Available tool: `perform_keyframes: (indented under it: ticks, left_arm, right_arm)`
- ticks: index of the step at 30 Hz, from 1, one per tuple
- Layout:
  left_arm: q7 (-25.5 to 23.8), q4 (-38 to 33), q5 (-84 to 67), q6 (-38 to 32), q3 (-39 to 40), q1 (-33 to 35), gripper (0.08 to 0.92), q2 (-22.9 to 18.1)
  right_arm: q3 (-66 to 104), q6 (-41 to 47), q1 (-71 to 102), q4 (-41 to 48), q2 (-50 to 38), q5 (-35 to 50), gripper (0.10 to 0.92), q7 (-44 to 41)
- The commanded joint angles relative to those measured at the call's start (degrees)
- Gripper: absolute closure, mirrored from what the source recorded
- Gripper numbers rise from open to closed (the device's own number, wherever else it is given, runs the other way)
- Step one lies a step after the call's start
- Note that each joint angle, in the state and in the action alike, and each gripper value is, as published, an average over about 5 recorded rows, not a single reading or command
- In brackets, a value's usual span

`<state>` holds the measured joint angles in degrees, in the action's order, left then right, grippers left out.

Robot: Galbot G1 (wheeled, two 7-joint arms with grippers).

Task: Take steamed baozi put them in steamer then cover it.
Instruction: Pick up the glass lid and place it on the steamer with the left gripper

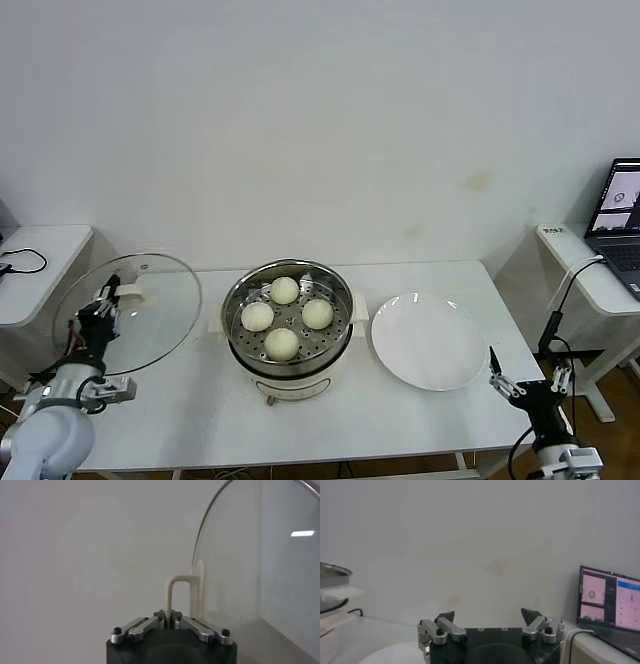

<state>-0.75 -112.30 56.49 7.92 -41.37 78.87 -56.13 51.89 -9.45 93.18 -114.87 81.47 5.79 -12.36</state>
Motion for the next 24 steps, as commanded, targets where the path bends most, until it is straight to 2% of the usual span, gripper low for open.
perform_keyframes:
  ticks: [1,9,18,24]
  left_arm:
    - [-3.11,-7.39,-10.26,12.43,17.43,-7.77,0.855,4.59]
    - [-6.3,-6.32,-2.83,18.82,30.79,-16.37,0.855,0.83]
    - [-10.46,-2.8,8.98,21.99,38.39,-22.96,0.855,-5.71]
    - [-14.39,-1.71,16.8,22.61,41.75,-24.0,0.855,-9.68]
  right_arm:
    - [-1.72,0.24,-0.48,-0.65,1.46,-4.92,0.203,-0.18]
    - [-3.35,0.05,-0.92,0.07,4.23,-9.77,0.203,0.22]
    - [-4.4,0.3,-1.3,1.76,6.05,-12.87,0.203,0.96]
    - [-4.99,0.34,-1.33,2.38,6.96,-14.89,0.202,1.3]
